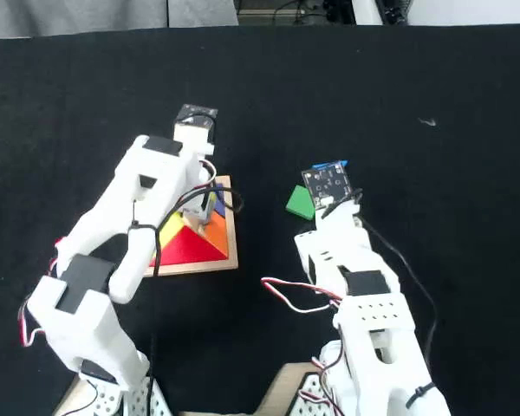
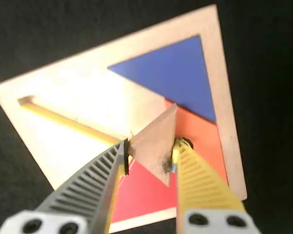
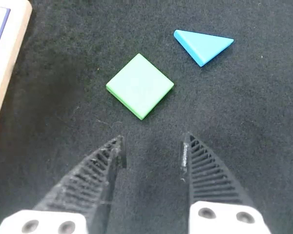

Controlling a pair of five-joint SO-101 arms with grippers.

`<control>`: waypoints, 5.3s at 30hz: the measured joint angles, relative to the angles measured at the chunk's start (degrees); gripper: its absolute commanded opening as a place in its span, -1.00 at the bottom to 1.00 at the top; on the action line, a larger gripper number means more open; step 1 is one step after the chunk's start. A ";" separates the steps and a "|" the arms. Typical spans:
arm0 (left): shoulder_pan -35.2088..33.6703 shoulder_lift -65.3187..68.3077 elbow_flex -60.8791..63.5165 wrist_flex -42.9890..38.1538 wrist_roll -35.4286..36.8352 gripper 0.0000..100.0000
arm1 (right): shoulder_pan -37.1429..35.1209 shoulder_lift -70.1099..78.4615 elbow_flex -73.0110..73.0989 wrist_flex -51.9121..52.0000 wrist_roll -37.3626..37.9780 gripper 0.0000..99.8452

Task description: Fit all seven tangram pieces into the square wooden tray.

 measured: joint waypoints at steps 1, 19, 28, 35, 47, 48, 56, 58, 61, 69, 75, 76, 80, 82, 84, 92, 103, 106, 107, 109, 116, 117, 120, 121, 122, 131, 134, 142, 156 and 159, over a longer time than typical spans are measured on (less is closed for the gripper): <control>0.00 0.26 -0.88 0.18 0.09 -0.75 | 0.00 0.00 0.00 0.00 0.00 -0.61; 0.00 0.44 -2.99 5.36 15.56 -0.50 | 0.00 0.00 0.00 0.00 0.00 -0.61; 0.00 0.44 -2.99 5.71 15.82 -0.47 | 0.00 0.00 0.00 0.00 0.00 -0.61; -3.34 1.14 -4.13 3.78 13.45 -0.47 | 0.00 0.00 0.00 0.00 0.00 -0.61; 0.62 7.82 -5.98 -0.09 12.13 -0.47 | 0.00 0.00 0.00 0.00 0.00 -0.61; 0.79 7.82 -5.98 -0.09 12.31 -0.47 | 0.00 0.00 0.00 0.00 0.00 -0.61; 0.88 7.82 -6.07 2.37 12.31 -0.47 | 0.00 0.00 0.00 0.00 0.00 -0.61; 0.97 7.91 -7.03 4.48 12.31 -0.47 | 0.00 0.00 0.00 0.00 0.00 -0.61; 1.05 7.56 -9.32 9.76 12.31 -0.47 | 0.00 0.00 0.00 0.00 0.00 -0.61; 2.81 -6.15 -11.25 15.82 9.76 -0.47 | 0.00 0.00 0.00 0.00 0.00 -0.61; 0.18 -22.68 -9.05 21.01 4.40 -0.47 | 0.00 0.00 0.00 0.00 0.00 -0.60; -1.76 -25.76 -7.74 21.36 3.08 -0.47 | 0.00 0.00 0.00 0.00 0.00 -0.60; -12.66 -38.33 0.09 20.75 -3.34 -0.47 | 0.00 0.00 0.00 0.00 0.00 -0.60; -18.90 -44.31 6.33 18.81 -6.15 -0.47 | 0.00 0.00 0.00 0.00 0.00 -0.60; -24.09 -50.37 14.68 15.91 -8.53 -0.47 | 0.00 0.00 0.00 0.09 0.00 -0.60; -37.98 -76.04 54.24 -4.04 -10.81 -0.47 | 0.00 0.00 -10.46 13.63 0.88 -0.60; -39.82 -96.70 74.73 -6.95 -10.90 -0.47 | -5.54 0.18 -16.79 24.79 6.42 -0.60; -39.82 -100.13 76.66 -6.95 -10.90 -0.47 | -11.78 3.16 -16.79 28.04 8.88 -0.60; -39.82 -101.36 77.19 -6.95 -10.90 -0.47 | -14.86 4.13 -16.44 29.36 10.90 -0.60; -39.82 -103.21 77.98 -6.95 -10.90 -0.47 | -22.42 5.63 -13.89 30.51 15.74 -0.61; -39.82 -109.27 78.07 -3.16 -10.90 -0.47 | -37.80 6.86 -7.30 26.11 19.78 -0.61; -39.82 -109.98 78.42 -2.81 -10.90 -0.47 | -36.84 6.86 -7.30 25.85 19.96 -0.61; -39.82 -111.56 79.30 -2.55 -10.90 -0.47 | -29.80 6.86 -8.70 25.76 20.04 -0.61; -39.82 -111.91 79.30 -2.55 -10.90 -0.47 | -26.73 6.86 -10.20 25.76 20.04 -0.61; -39.82 -112.18 79.47 -2.55 -10.90 -0.47 | -23.65 6.86 -12.04 25.76 20.04 -0.61; -39.82 -112.53 79.65 -2.55 -10.90 -0.47 | -10.11 11.52 -25.23 28.66 26.02 -0.61; -39.82 -112.53 79.65 -2.55 -10.90 -0.47 | -8.44 17.76 -29.98 30.42 26.90 -0.60; -39.82 -112.53 79.65 -2.55 -10.90 -0.47 | -7.38 27.87 -34.37 31.12 27.43 -0.45; -39.82 -112.53 79.65 -2.55 -10.90 -0.47 | -6.42 45.10 -42.37 31.12 34.99 -0.29; -39.82 -112.53 79.65 -2.55 -10.90 -0.47 | -5.27 50.02 -47.65 31.12 35.52 -0.29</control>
